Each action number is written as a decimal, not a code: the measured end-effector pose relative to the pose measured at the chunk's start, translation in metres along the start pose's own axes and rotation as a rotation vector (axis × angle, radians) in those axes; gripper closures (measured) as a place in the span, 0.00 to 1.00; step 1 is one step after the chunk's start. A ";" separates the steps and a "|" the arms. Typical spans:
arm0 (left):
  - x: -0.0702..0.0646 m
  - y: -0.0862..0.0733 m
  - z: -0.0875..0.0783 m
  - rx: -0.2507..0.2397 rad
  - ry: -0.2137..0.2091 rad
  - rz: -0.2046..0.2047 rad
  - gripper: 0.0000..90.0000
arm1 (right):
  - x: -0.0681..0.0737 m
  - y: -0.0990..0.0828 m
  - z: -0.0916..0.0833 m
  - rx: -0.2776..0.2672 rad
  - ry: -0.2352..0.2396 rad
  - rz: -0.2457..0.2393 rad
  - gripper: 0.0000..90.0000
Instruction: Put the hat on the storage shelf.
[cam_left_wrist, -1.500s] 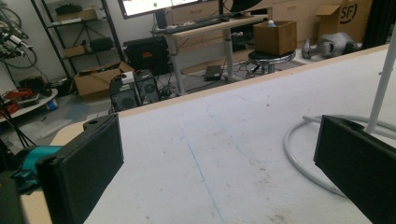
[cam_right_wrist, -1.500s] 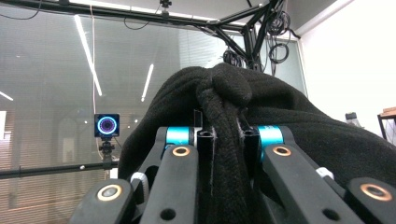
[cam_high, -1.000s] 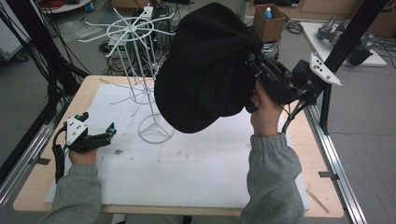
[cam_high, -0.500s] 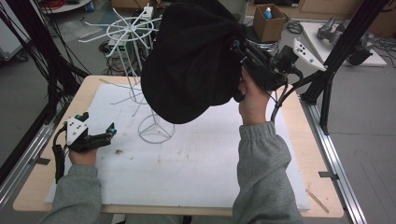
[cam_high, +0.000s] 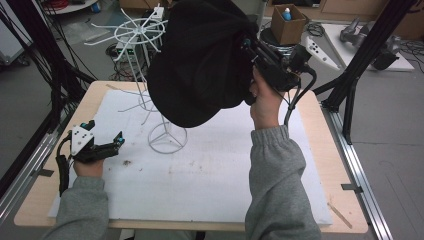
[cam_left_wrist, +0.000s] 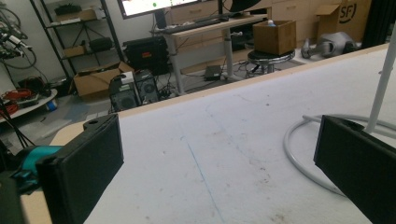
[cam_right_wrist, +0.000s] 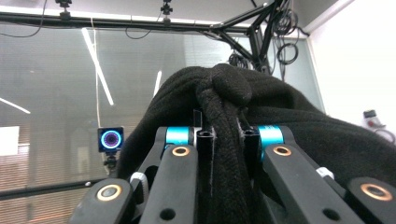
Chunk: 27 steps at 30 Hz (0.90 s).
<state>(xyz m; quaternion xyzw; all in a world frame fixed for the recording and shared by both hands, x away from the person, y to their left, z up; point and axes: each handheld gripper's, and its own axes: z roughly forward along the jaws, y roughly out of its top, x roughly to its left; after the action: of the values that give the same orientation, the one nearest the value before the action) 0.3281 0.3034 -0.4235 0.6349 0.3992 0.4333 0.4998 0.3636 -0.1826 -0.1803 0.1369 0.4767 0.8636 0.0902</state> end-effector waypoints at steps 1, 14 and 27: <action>0.000 0.000 0.000 0.000 0.000 0.000 0.02 | 0.000 -0.002 0.002 0.011 -0.002 -0.003 0.92; 0.000 0.000 0.000 0.000 -0.002 0.001 0.02 | -0.005 -0.027 0.002 0.077 -0.008 0.029 0.88; -0.001 0.000 0.000 0.001 -0.002 0.003 0.02 | -0.007 -0.037 -0.005 0.088 -0.033 0.016 0.78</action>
<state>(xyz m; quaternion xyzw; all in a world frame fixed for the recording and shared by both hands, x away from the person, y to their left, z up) 0.3281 0.3025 -0.4238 0.6361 0.3981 0.4332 0.4991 0.3698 -0.1692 -0.2158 0.1588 0.5116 0.8401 0.0849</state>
